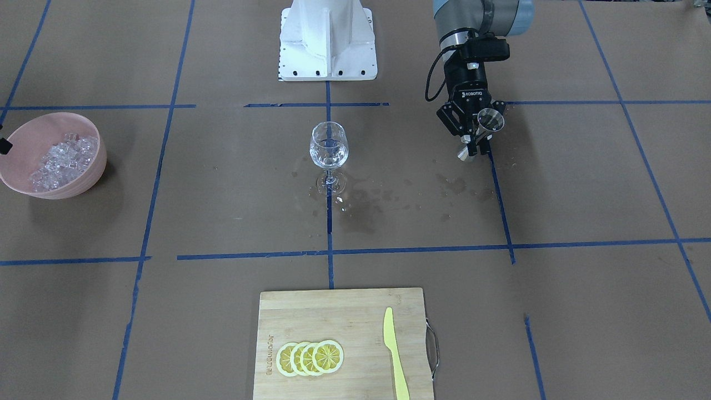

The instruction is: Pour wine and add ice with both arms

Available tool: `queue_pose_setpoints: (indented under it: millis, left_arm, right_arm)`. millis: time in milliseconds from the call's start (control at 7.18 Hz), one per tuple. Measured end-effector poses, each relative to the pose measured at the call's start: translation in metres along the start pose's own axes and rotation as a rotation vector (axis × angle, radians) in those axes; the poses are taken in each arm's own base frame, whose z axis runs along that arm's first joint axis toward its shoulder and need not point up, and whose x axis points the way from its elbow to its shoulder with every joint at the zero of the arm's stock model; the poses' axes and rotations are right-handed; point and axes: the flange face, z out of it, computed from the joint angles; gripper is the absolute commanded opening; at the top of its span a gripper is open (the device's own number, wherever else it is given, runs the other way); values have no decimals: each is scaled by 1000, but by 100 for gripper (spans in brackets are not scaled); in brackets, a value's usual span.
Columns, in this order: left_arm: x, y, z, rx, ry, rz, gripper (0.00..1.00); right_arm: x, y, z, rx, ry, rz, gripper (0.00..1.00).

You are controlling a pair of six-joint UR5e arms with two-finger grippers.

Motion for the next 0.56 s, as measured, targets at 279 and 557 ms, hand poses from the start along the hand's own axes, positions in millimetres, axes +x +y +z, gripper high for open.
queue_pose_setpoints:
  millis: [279, 557]
  left_arm:
    - [18, -20, 1, 19, 34, 46, 0]
    - [45, -35, 2, 38, 51, 136, 0]
  right_arm:
    - [-1, 0, 0, -1, -3, -1, 100]
    - [-1, 0, 0, 1, 0, -2, 100]
